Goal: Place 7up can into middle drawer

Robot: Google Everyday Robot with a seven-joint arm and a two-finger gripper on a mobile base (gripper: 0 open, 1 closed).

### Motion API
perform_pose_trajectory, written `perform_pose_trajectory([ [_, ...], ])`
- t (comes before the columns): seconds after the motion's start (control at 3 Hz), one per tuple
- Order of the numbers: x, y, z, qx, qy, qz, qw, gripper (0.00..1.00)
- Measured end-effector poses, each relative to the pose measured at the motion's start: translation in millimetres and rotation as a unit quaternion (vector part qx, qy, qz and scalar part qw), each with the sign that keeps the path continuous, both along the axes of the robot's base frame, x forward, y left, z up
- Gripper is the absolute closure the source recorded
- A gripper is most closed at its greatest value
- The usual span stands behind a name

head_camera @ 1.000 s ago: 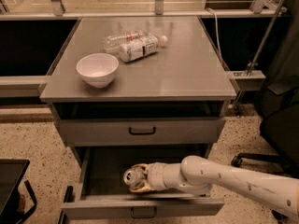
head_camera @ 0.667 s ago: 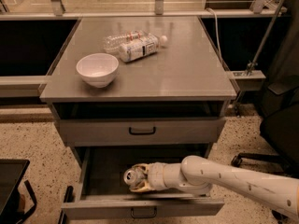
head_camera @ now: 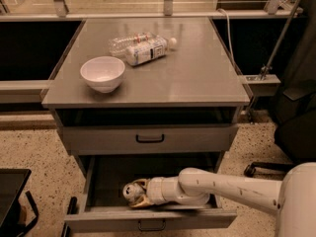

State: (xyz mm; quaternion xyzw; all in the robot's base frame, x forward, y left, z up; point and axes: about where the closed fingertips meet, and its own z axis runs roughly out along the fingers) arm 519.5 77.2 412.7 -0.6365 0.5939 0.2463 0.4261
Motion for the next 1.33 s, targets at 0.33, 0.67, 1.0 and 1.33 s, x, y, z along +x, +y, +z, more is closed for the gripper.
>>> perform_pose_trajectory([
  [0.33,-0.5,2.1,-1.3,0.001,0.001,0.001,1.0,1.0],
  [0.67,-0.5,2.1,-1.3,0.001,0.001,0.001,1.0,0.81],
  [1.0,-0.5,2.2,-1.3,0.001,0.001,0.001,1.0,0.57],
  [1.33,-0.6,2.2,-1.3,0.001,0.001,0.001,1.0,0.34],
])
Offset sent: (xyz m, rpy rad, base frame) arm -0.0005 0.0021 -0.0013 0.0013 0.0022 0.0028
